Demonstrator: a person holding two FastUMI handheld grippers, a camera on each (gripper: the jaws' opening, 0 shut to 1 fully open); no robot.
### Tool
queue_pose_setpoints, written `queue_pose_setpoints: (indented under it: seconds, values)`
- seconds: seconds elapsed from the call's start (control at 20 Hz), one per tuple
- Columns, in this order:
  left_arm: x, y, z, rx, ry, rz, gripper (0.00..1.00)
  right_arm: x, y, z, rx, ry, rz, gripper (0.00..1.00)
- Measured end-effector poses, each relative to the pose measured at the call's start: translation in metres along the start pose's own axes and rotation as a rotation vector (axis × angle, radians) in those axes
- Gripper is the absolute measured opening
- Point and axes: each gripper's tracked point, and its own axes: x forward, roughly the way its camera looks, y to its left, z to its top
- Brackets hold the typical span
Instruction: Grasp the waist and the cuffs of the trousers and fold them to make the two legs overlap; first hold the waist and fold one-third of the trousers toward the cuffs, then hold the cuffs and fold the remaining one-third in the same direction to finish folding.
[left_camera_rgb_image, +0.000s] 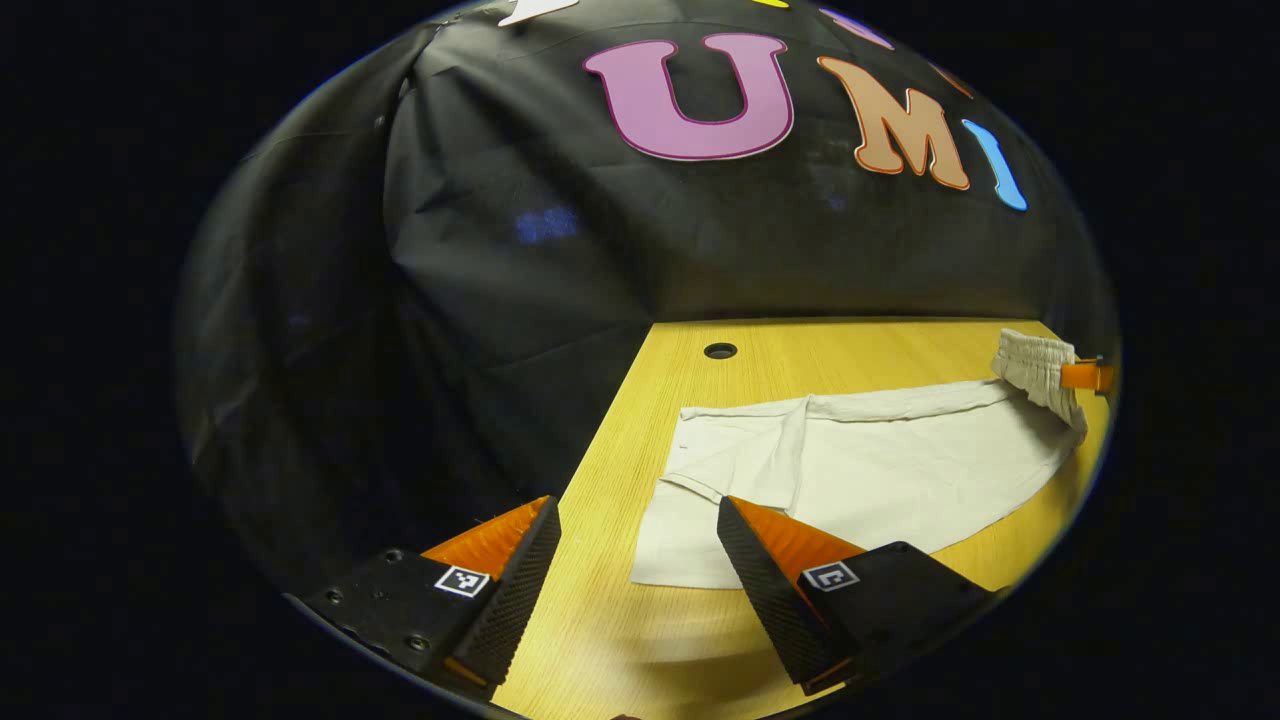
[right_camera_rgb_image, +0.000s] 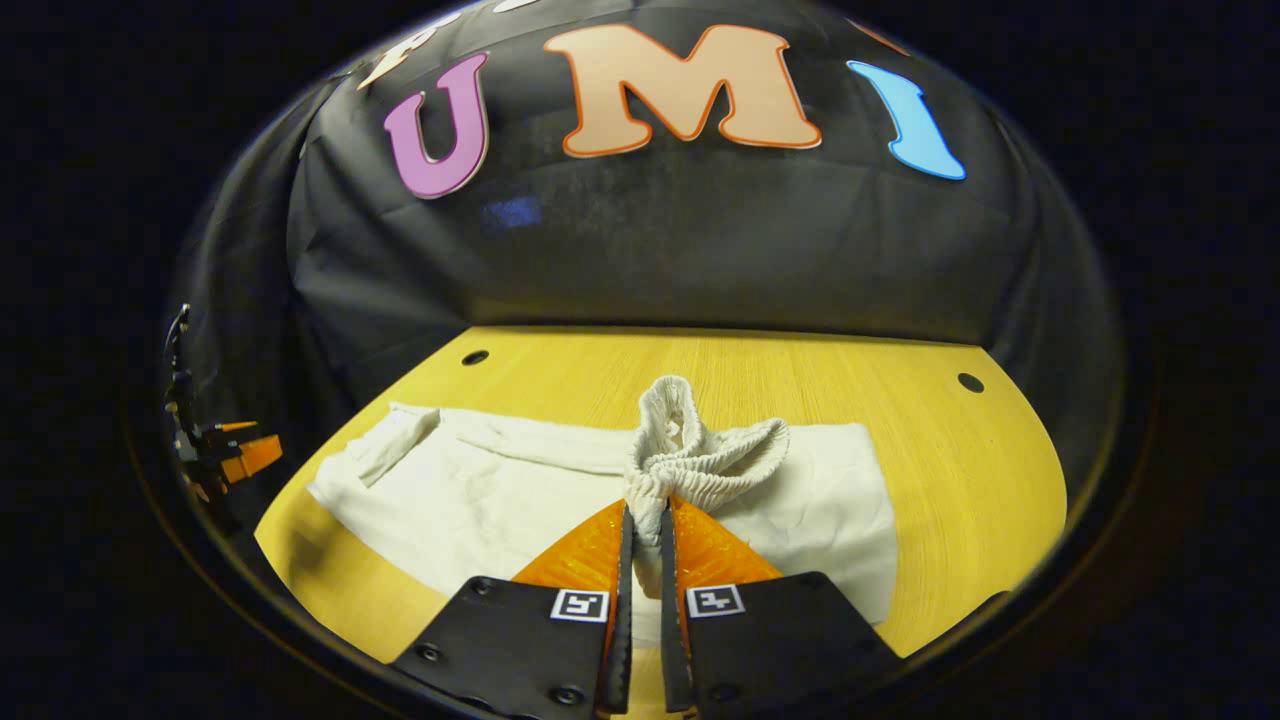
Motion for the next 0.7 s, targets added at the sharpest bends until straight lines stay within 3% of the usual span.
queue_pose_setpoints:
  seconds: [0.1,0.15,0.25,0.4,0.7]
  values:
    - [0.003,0.000,-0.004,-0.003,0.010,-0.011,0.97,0.006,0.007,-0.013,-0.019,0.036,0.008,0.12]
    - [0.006,0.000,-0.007,-0.004,0.014,-0.018,0.97,0.006,0.010,-0.020,-0.022,0.053,0.020,0.20]
    - [0.011,-0.001,-0.012,-0.009,0.026,-0.033,0.97,0.003,0.019,-0.026,-0.027,0.066,0.043,0.25]
    - [0.019,-0.007,-0.020,-0.025,0.049,-0.065,0.97,-0.002,0.033,-0.027,-0.028,0.047,0.058,0.99]
    - [0.045,-0.020,-0.048,-0.089,0.124,-0.113,0.97,-0.016,0.024,-0.018,-0.026,0.033,0.007,0.98]
